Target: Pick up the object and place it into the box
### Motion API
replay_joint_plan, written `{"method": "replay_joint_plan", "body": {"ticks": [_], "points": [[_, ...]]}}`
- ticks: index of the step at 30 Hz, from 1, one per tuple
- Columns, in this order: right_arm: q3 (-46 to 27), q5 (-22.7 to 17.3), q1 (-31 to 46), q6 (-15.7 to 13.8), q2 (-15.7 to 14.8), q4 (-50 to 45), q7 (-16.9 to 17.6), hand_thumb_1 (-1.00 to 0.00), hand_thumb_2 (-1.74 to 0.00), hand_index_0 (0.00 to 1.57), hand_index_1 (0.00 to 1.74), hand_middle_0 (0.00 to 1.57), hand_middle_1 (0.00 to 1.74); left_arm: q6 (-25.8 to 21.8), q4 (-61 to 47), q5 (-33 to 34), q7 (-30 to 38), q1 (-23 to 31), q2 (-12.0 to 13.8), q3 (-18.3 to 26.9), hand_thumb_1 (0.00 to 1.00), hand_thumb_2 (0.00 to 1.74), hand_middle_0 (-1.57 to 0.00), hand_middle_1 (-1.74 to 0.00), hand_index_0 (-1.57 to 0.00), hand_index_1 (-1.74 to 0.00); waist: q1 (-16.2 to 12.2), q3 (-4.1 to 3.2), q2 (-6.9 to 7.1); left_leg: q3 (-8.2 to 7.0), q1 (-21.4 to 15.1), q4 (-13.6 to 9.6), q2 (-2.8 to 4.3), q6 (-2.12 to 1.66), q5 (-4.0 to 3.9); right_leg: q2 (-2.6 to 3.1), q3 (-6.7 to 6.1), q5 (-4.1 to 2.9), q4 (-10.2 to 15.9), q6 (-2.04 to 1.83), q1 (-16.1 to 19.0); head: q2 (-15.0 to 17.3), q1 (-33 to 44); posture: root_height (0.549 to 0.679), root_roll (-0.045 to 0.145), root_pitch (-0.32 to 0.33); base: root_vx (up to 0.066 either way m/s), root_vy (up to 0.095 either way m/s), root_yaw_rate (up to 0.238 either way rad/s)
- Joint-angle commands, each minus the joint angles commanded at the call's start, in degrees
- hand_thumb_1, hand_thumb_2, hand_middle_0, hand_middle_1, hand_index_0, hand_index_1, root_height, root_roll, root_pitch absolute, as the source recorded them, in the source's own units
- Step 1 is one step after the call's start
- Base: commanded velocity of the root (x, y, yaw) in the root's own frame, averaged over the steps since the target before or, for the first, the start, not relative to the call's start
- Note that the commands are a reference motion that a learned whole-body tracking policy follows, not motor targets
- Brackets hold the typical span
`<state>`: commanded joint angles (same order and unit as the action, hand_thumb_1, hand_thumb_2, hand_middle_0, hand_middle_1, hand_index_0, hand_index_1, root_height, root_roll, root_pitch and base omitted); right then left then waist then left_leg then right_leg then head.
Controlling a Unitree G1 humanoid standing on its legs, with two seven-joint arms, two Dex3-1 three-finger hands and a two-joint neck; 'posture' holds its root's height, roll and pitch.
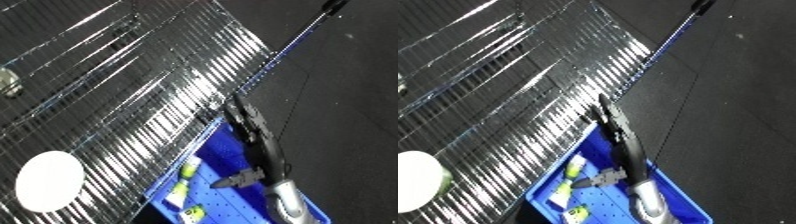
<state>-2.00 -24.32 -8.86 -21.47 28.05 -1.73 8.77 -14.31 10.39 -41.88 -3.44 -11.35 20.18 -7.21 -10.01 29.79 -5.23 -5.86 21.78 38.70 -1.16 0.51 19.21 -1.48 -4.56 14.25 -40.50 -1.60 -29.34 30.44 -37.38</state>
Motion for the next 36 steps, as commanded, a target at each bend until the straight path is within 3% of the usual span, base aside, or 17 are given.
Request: {"method": "replay_joint_plan", "body": {"ticks": [5,10,13,24,30,36], "points": [[2.6,0.1,-3.4,3.1,0.0,0.7,-1.1,0.00,0.00,0.00,0.00,0.00,0.00,1.1,0.8,-0.1,-0.1,-1.2,0.5,-0.3,1.00,1.74,-1.57,-1.74,-1.57,-1.74,2.4,0.00,0.94,1.56,0.5,0.3,-0.18,-0.14,-0.68,-0.57,1.33,0.30,-0.7,0.19,0.6,1.3,6.7,0.644,0.093,0.049,0.026,-0.077,0.225],[5.4,0.2,-6.0,4.4,-1.2,1.7,-1.7,0.00,0.00,0.00,0.00,0.00,0.00,0.9,1.2,-0.8,-0.5,-1.5,1.5,-0.4,1.00,1.74,-1.57,-1.74,-1.57,-1.74,4.7,0.00,1.91,3.23,1.8,1.3,-0.60,0.02,-1.10,-0.80,2.84,0.90,-2.5,0.52,0.5,1.6,12.9,0.642,0.086,0.043,0.024,-0.086,0.207],[6.7,0.3,-6.9,4.7,-2.2,2.0,-1.6,0.00,0.00,0.00,0.00,0.00,0.00,1.2,1.2,-0.8,-0.8,-1.7,2.2,-0.3,1.00,1.74,-1.57,-1.74,-1.57,-1.74,6.0,0.00,2.57,4.06,3.0,2.1,-0.76,0.12,-1.26,-0.88,3.66,1.03,-3.4,0.52,0.1,1.9,16.7,0.640,0.080,0.043,0.012,-0.087,0.161],[9.6,0.8,-9.4,4.3,-4.8,3.9,-1.7,0.00,0.00,0.00,0.00,0.00,0.00,2.8,0.3,0.4,-0.6,-2.7,3.7,-1.5,1.00,1.74,-1.57,-1.74,-1.57,-1.74,9.4,0.00,3.89,6.26,7.5,3.3,-1.25,0.28,-2.71,-0.68,5.93,0.54,-5.6,-0.27,-3.0,-1.9,25.7,0.633,0.056,0.067,0.007,-0.065,0.128],[10.6,0.4,-12.9,4.1,-4.3,7.2,-0.8,0.00,0.00,0.00,0.00,0.00,0.00,3.4,0.5,0.6,-1.0,-4.7,4.3,-2.6,1.00,1.74,-1.57,-1.74,-1.57,-1.74,10.4,0.00,3.90,6.44,9.4,3.9,-1.07,0.32,-3.13,-1.26,6.77,0.16,-6.5,-0.67,-4.9,-4.5,25.3,0.630,0.048,0.080,0.018,-0.024,0.089],[10.6,0.9,-16.3,3.9,-3.6,8.8,1.3,0.00,0.00,0.00,0.00,0.00,0.00,4.1,-0.1,1.3,-0.6,-6.5,4.9,-3.4,1.00,1.74,-1.57,-1.74,-1.57,-1.74,10.9,0.00,3.70,6.26,12.7,6.1,-0.99,0.40,-2.72,-1.80,7.29,0.12,-8.7,-0.90,-8.1,-9.6,24.2,0.623,0.042,0.100,0.026,-0.003,0.053]]}}
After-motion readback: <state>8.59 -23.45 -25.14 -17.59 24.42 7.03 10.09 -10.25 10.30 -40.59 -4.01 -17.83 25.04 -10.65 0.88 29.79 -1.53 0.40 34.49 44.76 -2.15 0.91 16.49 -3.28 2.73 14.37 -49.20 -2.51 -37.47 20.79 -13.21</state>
